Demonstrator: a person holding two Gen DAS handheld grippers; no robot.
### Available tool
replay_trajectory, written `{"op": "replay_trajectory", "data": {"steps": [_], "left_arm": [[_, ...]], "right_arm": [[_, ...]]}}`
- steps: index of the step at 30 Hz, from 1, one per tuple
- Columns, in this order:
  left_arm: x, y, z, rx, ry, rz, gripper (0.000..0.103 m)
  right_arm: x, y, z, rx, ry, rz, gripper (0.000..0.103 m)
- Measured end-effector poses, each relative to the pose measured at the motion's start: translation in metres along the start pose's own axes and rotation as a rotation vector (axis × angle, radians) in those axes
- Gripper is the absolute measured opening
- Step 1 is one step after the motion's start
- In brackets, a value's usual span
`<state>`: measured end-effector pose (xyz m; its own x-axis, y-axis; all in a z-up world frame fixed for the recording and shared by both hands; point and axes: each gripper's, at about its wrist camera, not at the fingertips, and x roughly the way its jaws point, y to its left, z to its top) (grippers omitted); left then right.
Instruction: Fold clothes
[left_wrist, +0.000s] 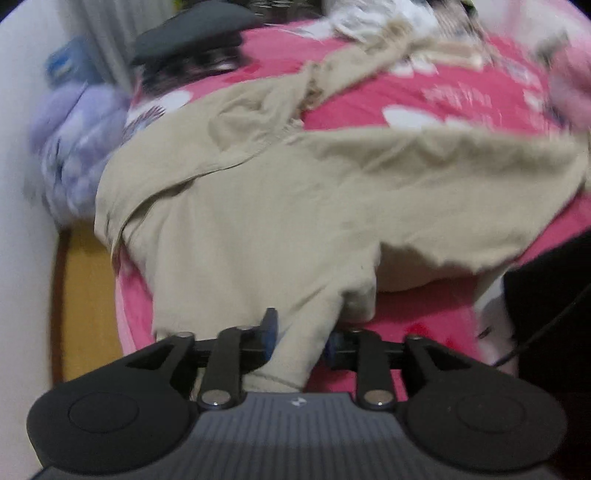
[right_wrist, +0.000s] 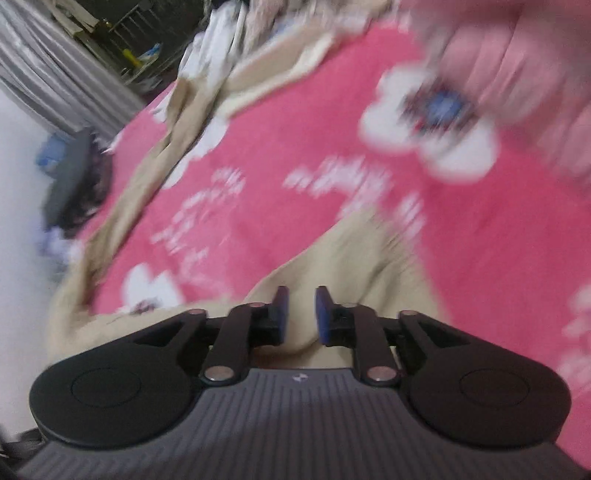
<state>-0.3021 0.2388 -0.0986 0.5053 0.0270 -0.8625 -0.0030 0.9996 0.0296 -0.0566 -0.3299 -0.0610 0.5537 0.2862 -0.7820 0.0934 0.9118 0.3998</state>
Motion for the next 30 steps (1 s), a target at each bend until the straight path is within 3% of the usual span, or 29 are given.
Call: {"op": "replay_trajectory", "data": {"steps": [2,5,8,10,12,13,16,18,23,26,27,28,30], "left_arm": [[-0.011,0.012,-0.006,-0.115,-0.021,-0.026,0.035],[-0.026,0.034,-0.016,-0.313,-0.053,-0.075,0.039],[-0.035,0.053,-0.031,-0.504,-0.085,-0.140,0.040],[-0.037,0.064,-0.043,-0.618,-0.097,-0.185,0.040],[-0.039,0.071,-0.058,-0.718,-0.107,-0.219,0.046],[-0.040,0.075,-0.065,-0.768,-0.112,-0.237,0.055],[-0.041,0.082,-0.090,-0.899,-0.115,-0.256,0.061],[-0.039,0.086,-0.105,-0.977,-0.114,-0.245,0.063],[-0.007,0.089,-0.119,-1.151,-0.158,-0.362,0.075],[0.013,0.085,-0.113,-1.204,-0.204,-0.404,0.075],[0.017,0.083,-0.110,-1.226,-0.228,-0.380,0.075],[0.020,0.083,-0.109,-1.258,-0.248,-0.339,0.070],[0.027,0.086,-0.105,-1.332,-0.271,-0.254,0.045]], "right_arm": [[-0.019,-0.003,0.004,-0.011,-0.068,-0.017,0.030],[-0.028,0.002,0.010,0.021,-0.072,0.102,0.035],[-0.004,0.028,0.002,0.046,0.069,0.336,0.047],[0.021,0.050,-0.005,0.044,0.180,0.441,0.049],[0.052,0.075,-0.017,0.037,0.307,0.494,0.051],[0.067,0.086,-0.023,0.035,0.368,0.512,0.051],[0.102,0.118,-0.047,0.001,0.517,0.531,0.051],[0.116,0.136,-0.059,-0.021,0.578,0.536,0.051],[0.138,0.176,-0.063,-0.049,0.651,0.592,0.052],[0.146,0.200,-0.059,-0.081,0.642,0.599,0.054],[0.147,0.207,-0.058,-0.088,0.638,0.604,0.054],[0.147,0.212,-0.058,-0.095,0.635,0.609,0.054],[0.143,0.219,-0.061,-0.106,0.629,0.615,0.055]]}}
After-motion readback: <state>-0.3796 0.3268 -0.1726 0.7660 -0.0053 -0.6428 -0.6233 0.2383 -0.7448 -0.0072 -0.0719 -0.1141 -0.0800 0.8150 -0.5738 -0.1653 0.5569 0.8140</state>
